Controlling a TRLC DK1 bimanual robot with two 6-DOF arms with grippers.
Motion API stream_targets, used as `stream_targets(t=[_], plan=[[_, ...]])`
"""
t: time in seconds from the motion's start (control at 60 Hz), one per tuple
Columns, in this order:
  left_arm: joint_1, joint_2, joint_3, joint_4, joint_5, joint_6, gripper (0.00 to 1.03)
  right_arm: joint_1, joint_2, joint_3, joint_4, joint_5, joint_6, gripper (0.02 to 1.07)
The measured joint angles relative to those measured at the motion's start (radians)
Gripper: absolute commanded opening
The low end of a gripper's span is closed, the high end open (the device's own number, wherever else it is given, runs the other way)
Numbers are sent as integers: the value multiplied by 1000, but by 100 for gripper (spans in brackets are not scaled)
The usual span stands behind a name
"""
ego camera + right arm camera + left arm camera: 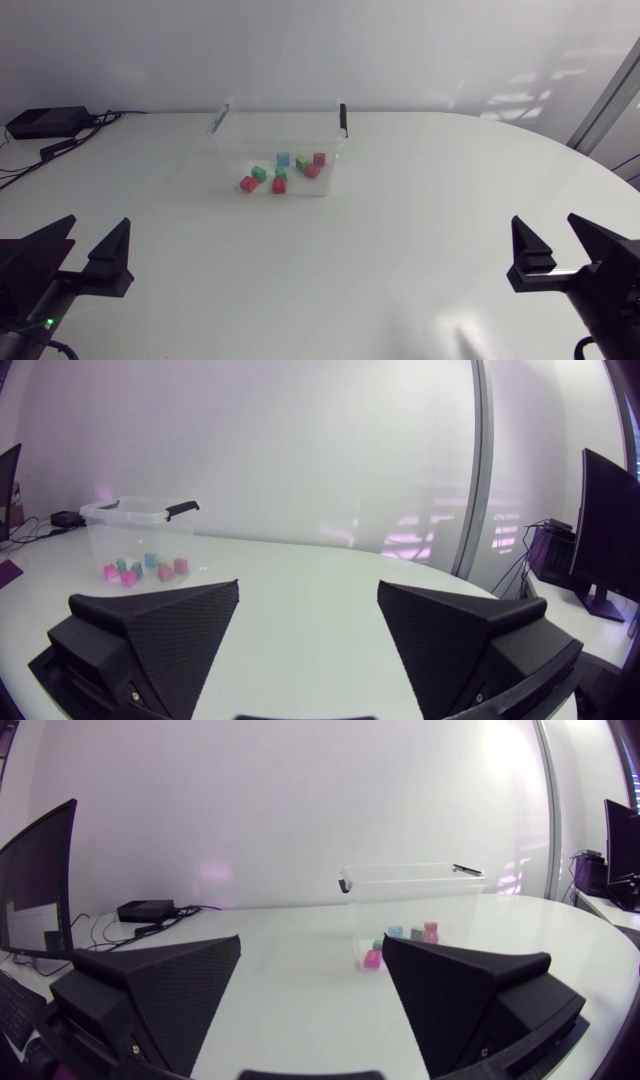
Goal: Place the duplo bricks in the container
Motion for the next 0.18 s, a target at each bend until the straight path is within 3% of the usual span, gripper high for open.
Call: stream_targets(t=[0.183], plan=[[3, -18, -24, 9, 9, -31, 99, 0, -43, -48, 22, -14, 32, 102]])
